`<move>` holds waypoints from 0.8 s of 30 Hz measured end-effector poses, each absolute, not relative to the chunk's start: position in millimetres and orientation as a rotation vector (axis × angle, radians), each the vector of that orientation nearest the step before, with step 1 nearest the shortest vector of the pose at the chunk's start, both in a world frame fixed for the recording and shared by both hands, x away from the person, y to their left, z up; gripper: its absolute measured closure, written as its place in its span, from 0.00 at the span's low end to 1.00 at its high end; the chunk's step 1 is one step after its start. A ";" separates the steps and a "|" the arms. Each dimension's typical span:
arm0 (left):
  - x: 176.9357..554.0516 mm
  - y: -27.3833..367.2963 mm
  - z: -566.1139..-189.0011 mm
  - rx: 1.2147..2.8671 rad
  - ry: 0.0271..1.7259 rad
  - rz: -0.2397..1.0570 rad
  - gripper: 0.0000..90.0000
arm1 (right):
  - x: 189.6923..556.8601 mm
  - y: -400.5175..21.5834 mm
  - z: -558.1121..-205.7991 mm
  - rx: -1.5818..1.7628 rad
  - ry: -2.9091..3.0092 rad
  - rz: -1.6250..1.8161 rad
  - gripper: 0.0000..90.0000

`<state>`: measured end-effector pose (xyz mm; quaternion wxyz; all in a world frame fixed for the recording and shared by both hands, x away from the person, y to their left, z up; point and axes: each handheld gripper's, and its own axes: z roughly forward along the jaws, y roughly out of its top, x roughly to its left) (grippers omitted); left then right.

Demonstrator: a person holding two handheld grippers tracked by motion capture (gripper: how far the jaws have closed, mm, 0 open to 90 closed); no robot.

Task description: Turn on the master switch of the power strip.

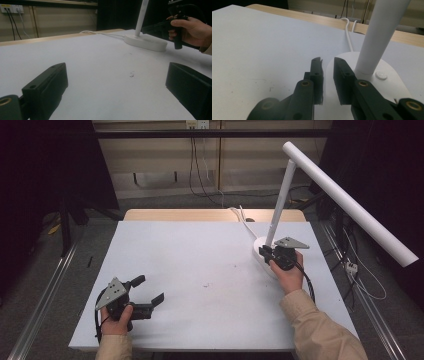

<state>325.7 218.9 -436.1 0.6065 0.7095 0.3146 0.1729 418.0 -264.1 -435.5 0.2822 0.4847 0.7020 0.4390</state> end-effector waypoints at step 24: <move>326.2 219.7 -436.1 1.640 0.726 0.398 0.04 | 431.5 -263.4 -432.1 1.312 1.886 1.156 0.94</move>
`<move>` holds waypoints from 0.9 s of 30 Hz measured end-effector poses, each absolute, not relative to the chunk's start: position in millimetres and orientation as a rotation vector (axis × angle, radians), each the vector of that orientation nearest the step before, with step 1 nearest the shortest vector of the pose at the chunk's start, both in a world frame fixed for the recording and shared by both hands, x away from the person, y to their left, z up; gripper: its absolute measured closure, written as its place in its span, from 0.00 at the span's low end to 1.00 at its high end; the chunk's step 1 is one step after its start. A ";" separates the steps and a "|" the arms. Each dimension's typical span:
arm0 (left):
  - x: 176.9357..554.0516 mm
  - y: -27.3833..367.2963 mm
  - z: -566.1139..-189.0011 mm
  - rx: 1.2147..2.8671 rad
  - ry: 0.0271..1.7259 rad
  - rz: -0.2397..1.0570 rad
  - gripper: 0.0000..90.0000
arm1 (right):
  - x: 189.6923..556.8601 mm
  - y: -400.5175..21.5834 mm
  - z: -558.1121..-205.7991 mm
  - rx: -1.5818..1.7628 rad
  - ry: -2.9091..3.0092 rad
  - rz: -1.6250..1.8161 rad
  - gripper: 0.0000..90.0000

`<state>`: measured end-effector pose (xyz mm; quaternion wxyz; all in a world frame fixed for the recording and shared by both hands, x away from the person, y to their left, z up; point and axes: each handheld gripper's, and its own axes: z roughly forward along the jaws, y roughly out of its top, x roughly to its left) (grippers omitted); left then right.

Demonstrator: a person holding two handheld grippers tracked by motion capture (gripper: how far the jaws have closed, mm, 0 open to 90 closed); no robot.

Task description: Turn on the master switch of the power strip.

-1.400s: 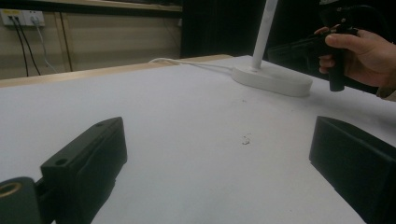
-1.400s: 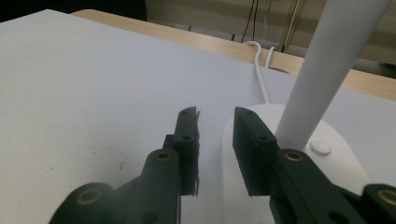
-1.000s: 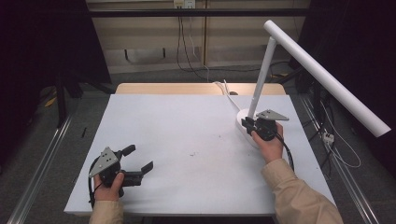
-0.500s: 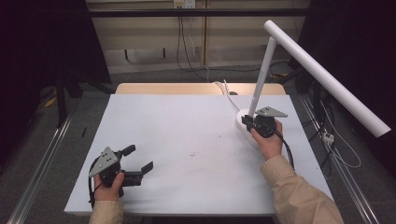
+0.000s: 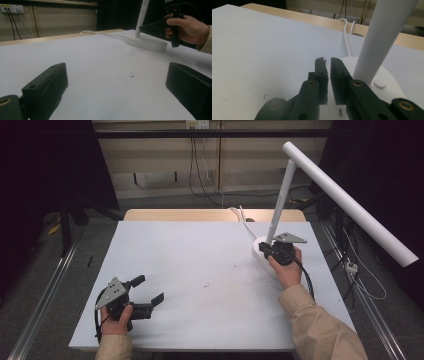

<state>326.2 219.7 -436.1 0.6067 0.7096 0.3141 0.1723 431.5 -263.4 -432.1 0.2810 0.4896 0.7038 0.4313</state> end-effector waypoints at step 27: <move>326.8 219.8 -436.8 1.649 0.728 0.395 0.04 | 441.9 -267.4 -443.0 1.356 1.890 1.107 1.00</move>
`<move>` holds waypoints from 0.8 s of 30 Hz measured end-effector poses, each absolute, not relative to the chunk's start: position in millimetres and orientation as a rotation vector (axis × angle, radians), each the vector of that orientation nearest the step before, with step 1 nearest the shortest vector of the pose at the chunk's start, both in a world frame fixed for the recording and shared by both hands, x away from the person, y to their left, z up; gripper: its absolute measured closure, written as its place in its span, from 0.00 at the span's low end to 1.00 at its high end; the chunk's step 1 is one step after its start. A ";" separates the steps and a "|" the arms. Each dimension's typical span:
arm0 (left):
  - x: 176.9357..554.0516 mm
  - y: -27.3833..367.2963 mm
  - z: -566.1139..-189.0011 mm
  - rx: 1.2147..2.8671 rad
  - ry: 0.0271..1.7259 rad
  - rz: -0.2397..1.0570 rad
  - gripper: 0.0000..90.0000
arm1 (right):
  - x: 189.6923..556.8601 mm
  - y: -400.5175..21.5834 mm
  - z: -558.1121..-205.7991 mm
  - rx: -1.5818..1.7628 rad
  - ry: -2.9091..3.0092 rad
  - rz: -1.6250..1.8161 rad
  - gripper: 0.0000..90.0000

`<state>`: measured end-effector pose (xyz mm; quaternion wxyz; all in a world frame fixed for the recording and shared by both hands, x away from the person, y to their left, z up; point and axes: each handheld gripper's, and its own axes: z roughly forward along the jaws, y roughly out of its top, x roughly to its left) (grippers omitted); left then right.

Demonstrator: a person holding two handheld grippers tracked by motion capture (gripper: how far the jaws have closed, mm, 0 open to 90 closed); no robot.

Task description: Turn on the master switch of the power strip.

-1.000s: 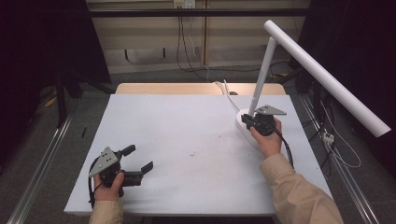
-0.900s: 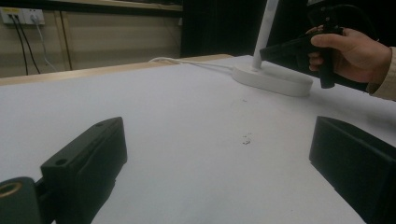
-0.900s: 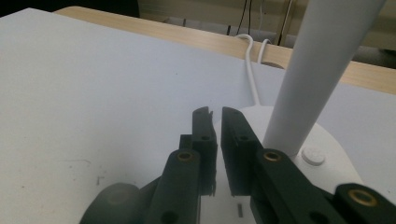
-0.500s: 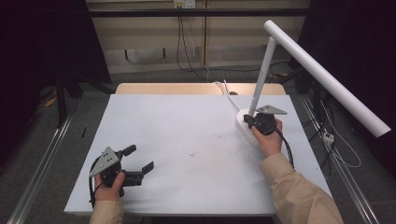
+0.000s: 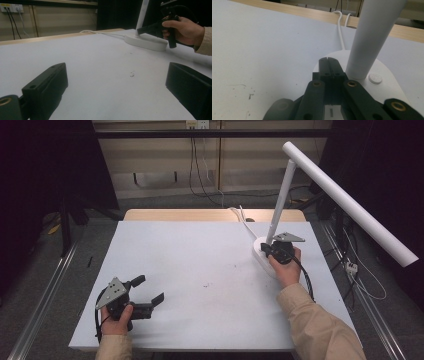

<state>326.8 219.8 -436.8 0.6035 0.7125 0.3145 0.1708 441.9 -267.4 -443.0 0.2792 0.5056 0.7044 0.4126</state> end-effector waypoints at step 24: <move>327.2 219.7 -436.9 1.648 0.729 0.395 0.04 | 447.2 -265.7 -445.8 1.358 1.904 1.061 1.00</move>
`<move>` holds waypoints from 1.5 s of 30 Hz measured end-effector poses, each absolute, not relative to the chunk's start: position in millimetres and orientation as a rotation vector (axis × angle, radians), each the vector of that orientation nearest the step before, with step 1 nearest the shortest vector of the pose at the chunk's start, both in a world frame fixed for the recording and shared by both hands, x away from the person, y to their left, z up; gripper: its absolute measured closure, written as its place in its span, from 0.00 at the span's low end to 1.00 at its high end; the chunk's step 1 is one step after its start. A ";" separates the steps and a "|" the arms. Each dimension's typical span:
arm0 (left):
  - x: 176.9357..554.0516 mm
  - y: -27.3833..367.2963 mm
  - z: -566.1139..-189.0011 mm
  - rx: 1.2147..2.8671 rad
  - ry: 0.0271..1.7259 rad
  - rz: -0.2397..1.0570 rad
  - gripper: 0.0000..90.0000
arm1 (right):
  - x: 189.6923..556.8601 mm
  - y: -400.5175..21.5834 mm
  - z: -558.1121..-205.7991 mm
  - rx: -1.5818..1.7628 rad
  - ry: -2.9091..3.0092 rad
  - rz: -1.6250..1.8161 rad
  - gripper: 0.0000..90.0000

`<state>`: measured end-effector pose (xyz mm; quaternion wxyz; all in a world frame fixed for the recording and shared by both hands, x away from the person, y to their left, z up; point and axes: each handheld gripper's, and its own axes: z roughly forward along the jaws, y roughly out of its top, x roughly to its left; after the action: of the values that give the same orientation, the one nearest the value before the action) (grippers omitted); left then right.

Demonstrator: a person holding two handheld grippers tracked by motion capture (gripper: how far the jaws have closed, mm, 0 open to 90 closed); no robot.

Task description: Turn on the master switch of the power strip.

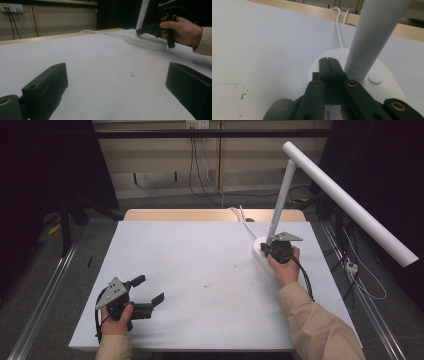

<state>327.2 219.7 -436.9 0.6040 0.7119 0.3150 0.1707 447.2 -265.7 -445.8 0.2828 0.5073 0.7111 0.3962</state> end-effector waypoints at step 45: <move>327.6 216.7 -436.7 1.653 0.713 0.390 0.04 | 452.3 -259.2 -450.1 1.357 1.921 1.002 1.00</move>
<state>327.6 216.7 -436.7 0.6050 0.7144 0.3084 0.1686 452.3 -259.2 -450.1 0.2883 0.5084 0.7195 0.3752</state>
